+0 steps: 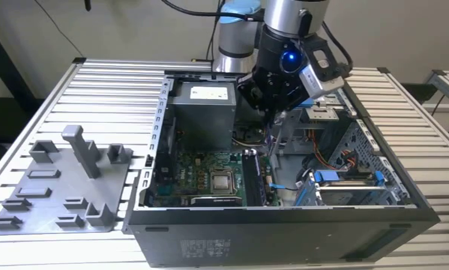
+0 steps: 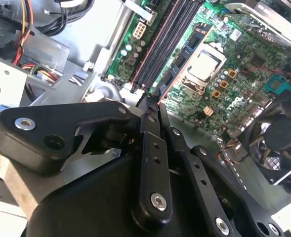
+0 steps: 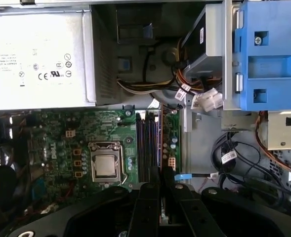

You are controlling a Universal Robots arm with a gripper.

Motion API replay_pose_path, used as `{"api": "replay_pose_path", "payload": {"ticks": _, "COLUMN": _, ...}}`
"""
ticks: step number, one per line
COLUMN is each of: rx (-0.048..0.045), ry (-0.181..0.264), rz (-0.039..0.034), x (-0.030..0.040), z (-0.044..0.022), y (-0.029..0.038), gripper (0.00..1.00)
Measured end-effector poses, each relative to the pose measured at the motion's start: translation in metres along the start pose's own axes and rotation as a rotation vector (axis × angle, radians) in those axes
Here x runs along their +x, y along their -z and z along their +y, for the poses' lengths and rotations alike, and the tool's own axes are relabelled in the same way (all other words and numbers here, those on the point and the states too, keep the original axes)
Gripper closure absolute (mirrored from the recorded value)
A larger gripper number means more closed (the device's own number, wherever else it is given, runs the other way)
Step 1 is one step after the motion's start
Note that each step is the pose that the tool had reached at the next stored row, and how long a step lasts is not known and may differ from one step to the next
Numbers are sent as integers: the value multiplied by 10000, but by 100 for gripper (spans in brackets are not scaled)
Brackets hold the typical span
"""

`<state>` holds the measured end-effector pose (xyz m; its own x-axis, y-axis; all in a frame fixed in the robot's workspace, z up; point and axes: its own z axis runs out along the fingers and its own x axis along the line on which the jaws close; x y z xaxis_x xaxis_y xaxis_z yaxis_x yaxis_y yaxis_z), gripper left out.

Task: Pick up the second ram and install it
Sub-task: 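Insert the second ram into the second slot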

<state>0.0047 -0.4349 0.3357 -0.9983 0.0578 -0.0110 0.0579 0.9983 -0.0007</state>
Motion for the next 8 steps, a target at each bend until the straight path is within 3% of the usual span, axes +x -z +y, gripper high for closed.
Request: {"api": "replay_pose_path", "payload": {"ticks": 8, "rx": 1, "ry": -2, "rz": 0, "x": 2, "z": 0, "y": -71, "gripper": 86}}
